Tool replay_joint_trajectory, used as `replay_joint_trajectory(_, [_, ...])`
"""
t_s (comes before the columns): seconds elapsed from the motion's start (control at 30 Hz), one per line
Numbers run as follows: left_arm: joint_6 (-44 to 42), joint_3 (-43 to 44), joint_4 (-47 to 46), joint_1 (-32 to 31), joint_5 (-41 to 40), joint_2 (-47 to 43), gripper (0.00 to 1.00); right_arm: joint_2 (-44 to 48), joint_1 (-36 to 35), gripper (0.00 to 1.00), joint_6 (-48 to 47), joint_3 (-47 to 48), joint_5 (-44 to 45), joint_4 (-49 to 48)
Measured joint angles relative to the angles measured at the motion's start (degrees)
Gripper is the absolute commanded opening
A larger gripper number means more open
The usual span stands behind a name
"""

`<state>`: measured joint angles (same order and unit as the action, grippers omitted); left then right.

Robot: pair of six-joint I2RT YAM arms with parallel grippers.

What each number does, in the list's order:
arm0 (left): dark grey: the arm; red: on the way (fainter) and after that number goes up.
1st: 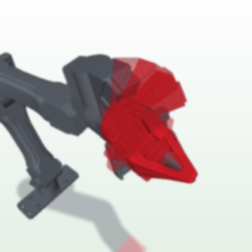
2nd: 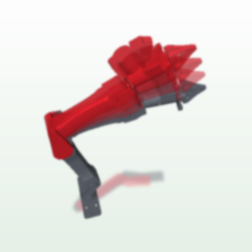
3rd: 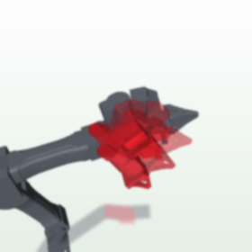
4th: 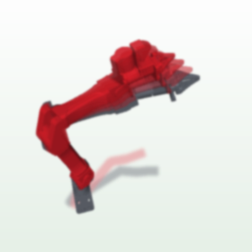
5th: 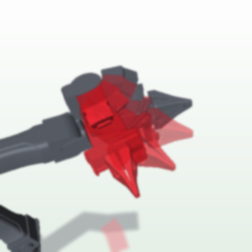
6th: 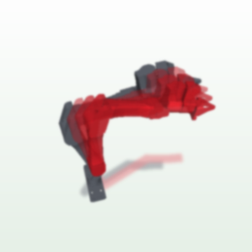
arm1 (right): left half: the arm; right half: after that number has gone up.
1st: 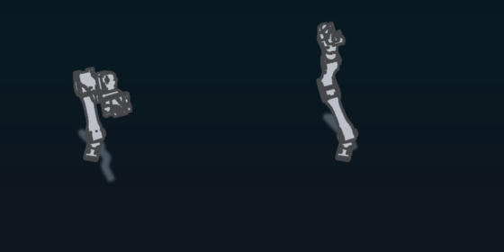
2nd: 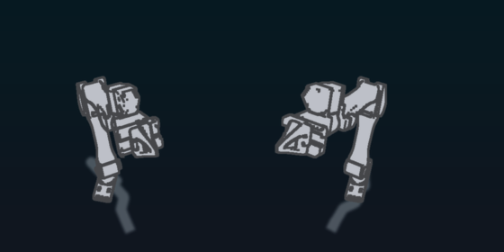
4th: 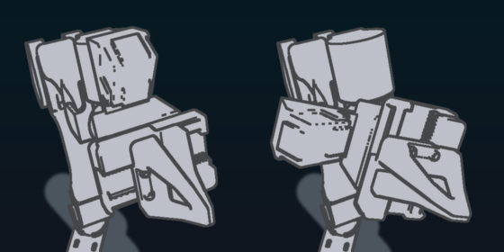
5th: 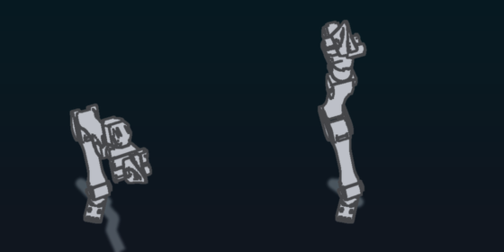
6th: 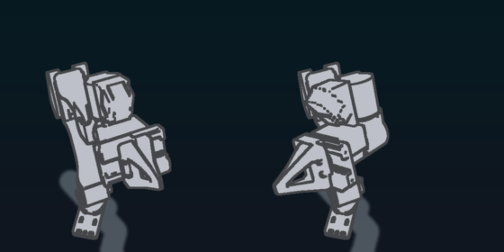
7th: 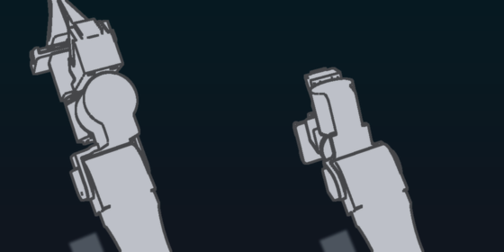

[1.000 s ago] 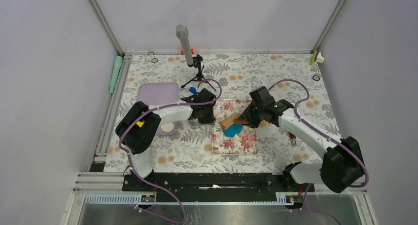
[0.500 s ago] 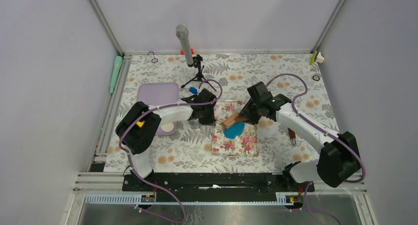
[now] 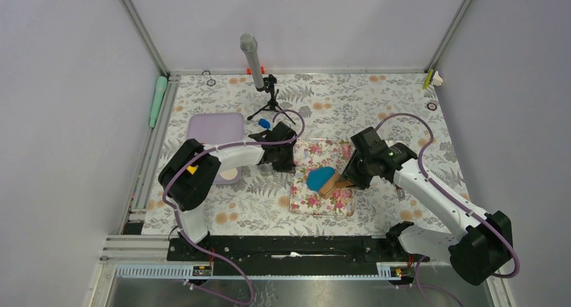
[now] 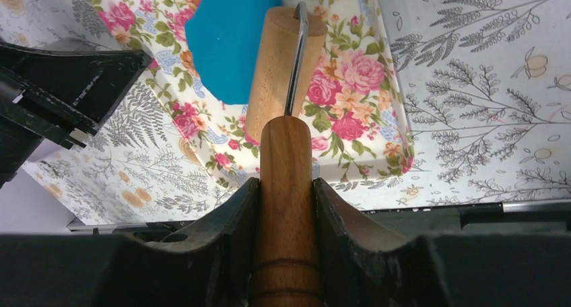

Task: Roll out the dumpling wrappers from the dough
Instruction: Flatten out the dough on the work surface.

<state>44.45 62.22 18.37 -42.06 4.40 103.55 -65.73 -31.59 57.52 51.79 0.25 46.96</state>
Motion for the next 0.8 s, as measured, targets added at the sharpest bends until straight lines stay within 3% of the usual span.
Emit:
replay_joint_trajectory(0.47, [-0.74,0.0,0.87,0.68,-0.57,0.02,0.0,-0.83,0.04,0.0,1.01,-2.03,-3.13,-2.97])
replay_joint_trajectory(0.8, [-0.7,0.0,0.66,0.31,0.37,0.02,0.0,-6.16,-0.37,0.0,-2.95,7.85,-3.37,1.84])
